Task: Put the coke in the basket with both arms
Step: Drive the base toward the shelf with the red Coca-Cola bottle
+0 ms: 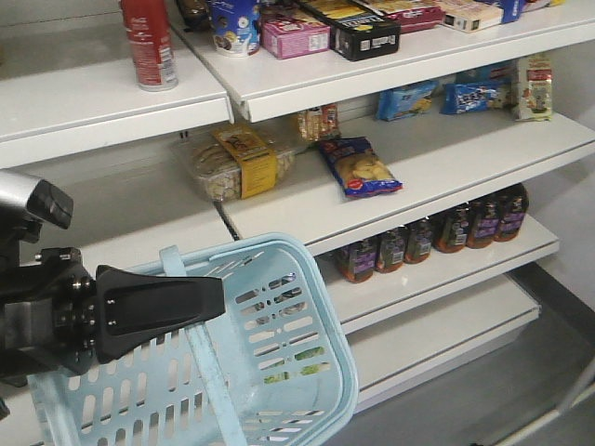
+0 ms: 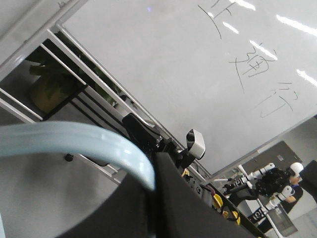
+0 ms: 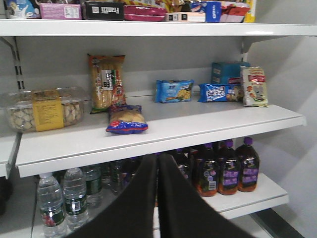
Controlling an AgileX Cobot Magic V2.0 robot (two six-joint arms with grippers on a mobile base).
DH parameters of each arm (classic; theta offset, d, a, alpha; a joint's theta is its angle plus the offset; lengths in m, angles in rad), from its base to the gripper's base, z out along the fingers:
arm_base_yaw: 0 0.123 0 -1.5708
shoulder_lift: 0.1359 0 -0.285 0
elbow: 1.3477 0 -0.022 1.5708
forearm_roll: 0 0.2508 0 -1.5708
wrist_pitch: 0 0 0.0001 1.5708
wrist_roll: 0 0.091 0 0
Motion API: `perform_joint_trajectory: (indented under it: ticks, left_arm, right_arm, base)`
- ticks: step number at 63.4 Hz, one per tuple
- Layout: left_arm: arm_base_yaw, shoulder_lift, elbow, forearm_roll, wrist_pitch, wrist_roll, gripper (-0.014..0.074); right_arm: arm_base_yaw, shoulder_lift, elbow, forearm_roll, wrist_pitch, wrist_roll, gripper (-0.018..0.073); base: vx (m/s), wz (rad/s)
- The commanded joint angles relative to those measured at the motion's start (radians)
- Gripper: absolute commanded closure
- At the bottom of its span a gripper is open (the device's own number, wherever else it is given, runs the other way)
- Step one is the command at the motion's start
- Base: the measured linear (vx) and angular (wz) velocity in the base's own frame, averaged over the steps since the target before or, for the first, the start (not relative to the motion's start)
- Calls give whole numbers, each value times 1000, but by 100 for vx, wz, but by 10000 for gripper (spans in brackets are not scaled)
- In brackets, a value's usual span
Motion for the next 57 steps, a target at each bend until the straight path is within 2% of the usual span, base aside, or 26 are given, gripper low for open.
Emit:
perform_joint_trajectory:
  ticks: [1, 57]
  left_arm:
    - [-7, -21, -25, -89, -177, 2, 603]
    - [-7, -21, -25, -89, -177, 2, 603]
  right_arm:
    - [-1, -19, 11, -10, -70, -3, 564]
    - [-1, -19, 11, -10, -70, -3, 564]
  base:
    - [9, 37]
    - [8, 38]
